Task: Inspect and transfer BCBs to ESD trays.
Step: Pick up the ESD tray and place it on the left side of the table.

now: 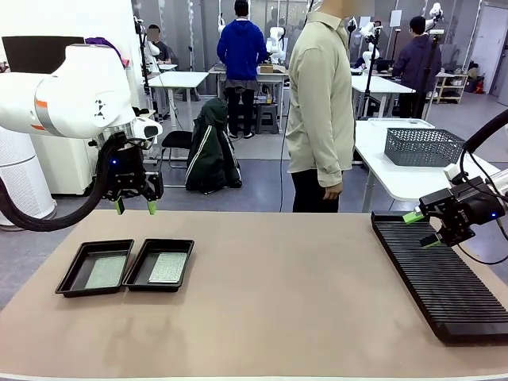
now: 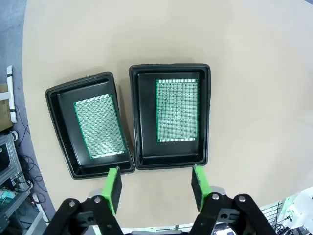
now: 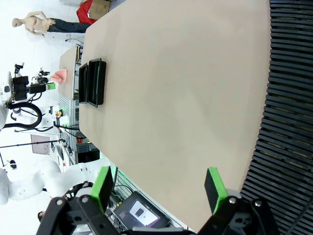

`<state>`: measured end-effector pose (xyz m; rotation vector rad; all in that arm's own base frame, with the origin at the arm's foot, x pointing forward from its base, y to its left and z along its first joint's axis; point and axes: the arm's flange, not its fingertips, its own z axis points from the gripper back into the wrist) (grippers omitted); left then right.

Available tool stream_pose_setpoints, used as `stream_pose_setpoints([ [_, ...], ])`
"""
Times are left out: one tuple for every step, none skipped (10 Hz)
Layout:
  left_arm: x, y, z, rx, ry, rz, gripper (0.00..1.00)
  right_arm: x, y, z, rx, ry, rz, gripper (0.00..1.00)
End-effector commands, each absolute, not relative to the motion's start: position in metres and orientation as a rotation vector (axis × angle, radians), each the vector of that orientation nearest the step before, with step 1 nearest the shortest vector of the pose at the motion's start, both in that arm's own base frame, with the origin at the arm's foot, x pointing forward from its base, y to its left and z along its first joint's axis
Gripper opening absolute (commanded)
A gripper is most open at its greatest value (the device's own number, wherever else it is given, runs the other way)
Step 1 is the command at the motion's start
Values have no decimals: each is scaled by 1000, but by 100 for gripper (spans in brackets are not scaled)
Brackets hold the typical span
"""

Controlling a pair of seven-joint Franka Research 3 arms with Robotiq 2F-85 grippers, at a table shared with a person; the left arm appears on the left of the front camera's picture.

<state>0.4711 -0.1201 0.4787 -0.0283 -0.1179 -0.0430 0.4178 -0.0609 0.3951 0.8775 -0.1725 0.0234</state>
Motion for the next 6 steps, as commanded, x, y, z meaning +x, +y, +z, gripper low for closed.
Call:
stream_pose_setpoints([
  [470,-120,476,-28,-119,-46,77,418,-61,396,859,-169,26,100],
  [470,-120,476,-28,-119,-46,77,418,-61,396,859,-169,26,100],
  [470,-120,476,-28,-119,-46,77,418,-61,396,859,-169,26,100],
  [470,-120,476,-28,-119,-46,77,418,-61,396,859,-169,26,100],
  [470,-120,476,-28,-119,-46,77,418,-61,396,859,-169,26,100],
  [470,-120,476,-28,-119,-46,77,418,-61,396,859,-169,26,100],
])
